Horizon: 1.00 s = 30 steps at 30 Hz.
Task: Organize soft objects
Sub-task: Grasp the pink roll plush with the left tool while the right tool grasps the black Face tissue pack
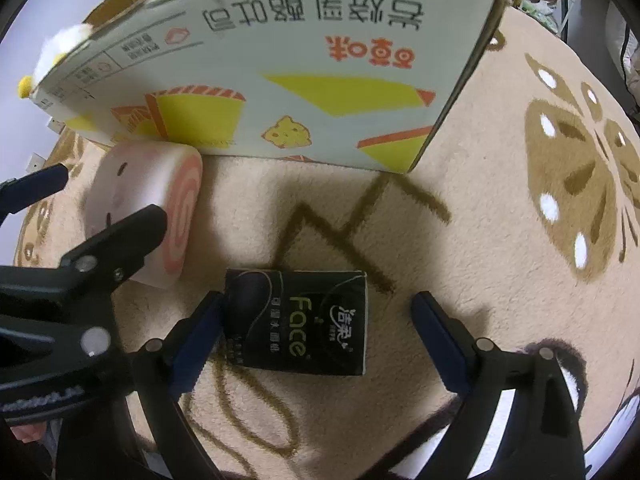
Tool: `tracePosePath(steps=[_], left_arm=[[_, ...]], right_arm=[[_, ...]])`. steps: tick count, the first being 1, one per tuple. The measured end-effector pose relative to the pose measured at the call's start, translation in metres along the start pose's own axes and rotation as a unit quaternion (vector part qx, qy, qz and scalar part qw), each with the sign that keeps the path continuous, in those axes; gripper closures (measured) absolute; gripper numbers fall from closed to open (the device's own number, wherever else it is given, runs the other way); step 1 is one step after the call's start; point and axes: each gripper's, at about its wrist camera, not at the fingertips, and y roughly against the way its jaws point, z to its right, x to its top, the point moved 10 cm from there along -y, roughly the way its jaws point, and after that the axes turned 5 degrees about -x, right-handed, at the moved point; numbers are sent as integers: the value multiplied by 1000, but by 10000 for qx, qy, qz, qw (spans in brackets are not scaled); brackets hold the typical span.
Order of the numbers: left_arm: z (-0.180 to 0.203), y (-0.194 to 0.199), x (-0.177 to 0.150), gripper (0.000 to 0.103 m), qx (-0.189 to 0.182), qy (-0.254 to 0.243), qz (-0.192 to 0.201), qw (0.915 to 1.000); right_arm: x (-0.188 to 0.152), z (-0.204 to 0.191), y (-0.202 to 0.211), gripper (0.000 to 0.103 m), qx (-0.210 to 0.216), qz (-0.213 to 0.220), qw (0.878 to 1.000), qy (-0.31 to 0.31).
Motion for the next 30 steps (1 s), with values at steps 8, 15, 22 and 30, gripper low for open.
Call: tracePosePath(steps=[8, 15, 22, 30], left_arm=[[1, -3, 1, 0, 138, -58, -42, 9999], [10, 0, 0, 17, -132, -16, -57, 9999], [28, 0, -3, 63, -768, -2, -168, 9969], [29, 10, -2, 80, -657, -52, -31, 9978]], right_arm=[[3, -14, 4, 13, -64, -21, 9999, 116], [0, -26, -2, 24, -95, -21, 9998, 164], [-4, -44, 5, 34, -14, 3, 9995, 326], [6, -50, 27, 35, 92, 413, 9990, 152]])
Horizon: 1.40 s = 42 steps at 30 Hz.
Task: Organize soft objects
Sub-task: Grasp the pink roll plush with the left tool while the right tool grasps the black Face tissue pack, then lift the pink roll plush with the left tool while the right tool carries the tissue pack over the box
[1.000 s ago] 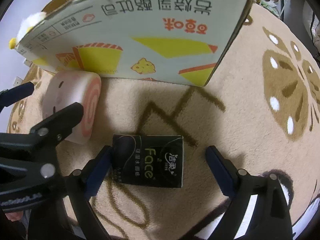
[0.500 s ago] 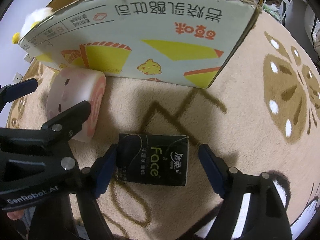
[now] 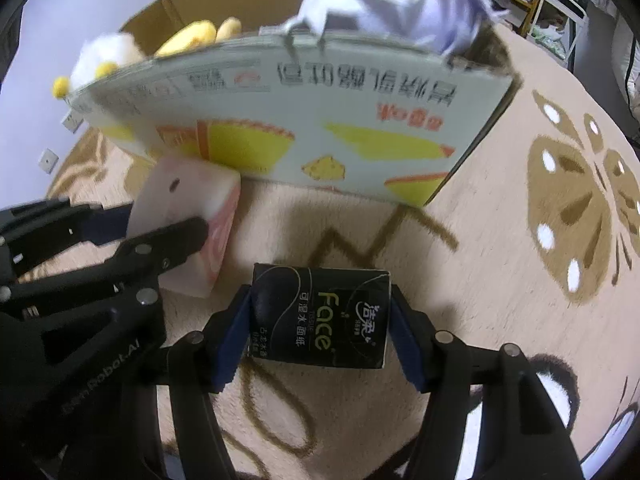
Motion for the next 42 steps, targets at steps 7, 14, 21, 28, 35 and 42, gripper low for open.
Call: tracePosePath(steps=[7, 14, 21, 28, 35, 42], left_arm=[[-10, 16, 0, 82, 116, 163, 175, 9996], [-22, 39, -15, 82, 306, 305, 381, 9983], [-30, 74, -6, 82, 467, 310, 756, 9956], [-44, 101, 10, 82, 654, 338, 1141, 9907], [-44, 123, 21, 82, 735, 252, 1462, 9862], [-46, 152, 40, 82, 806, 235, 1908, 9780]], right_arm=[[7, 4, 10, 35, 53, 197, 9998, -45], [12, 21, 27, 35, 86, 461, 9988, -116], [9, 28, 60, 35, 108, 810, 9966, -128], [25, 28, 103, 35, 304, 1582, 9869, -101], [42, 16, 130, 35, 331, 2166, 9757, 17], [56, 15, 142, 35, 313, 2507, 9676, 49]])
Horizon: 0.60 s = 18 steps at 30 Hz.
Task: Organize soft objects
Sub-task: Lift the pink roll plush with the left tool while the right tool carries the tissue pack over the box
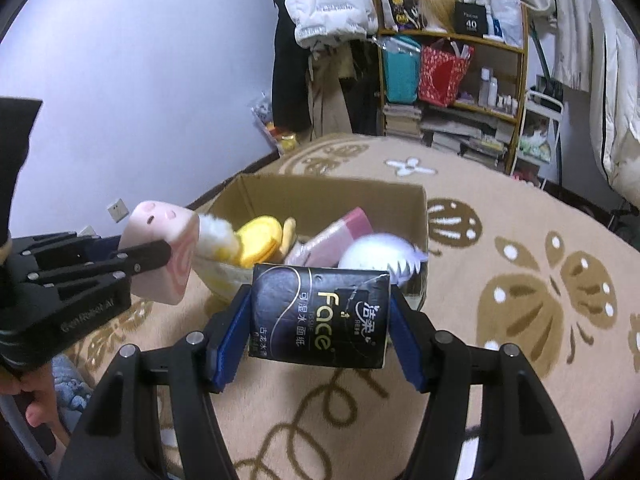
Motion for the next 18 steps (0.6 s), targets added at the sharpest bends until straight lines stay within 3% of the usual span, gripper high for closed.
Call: tracePosePath(steps=[18], left_arm=[[-8, -9, 41, 81, 26, 88, 429, 9990]], right_arm=[[45, 4, -13, 35, 166, 579, 9980, -171]])
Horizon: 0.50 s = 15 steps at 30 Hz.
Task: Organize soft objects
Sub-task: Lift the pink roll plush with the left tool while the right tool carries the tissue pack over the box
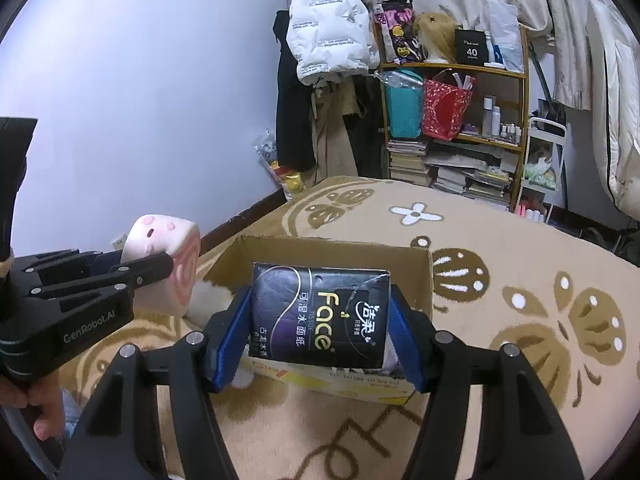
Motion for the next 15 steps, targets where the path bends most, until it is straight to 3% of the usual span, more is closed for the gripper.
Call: tracePosePath(steps=[15], left_arm=[[6, -25, 5, 80, -207, 110, 192, 9995]], right_arm=[[9, 11, -21, 35, -10, 134, 9999, -91]])
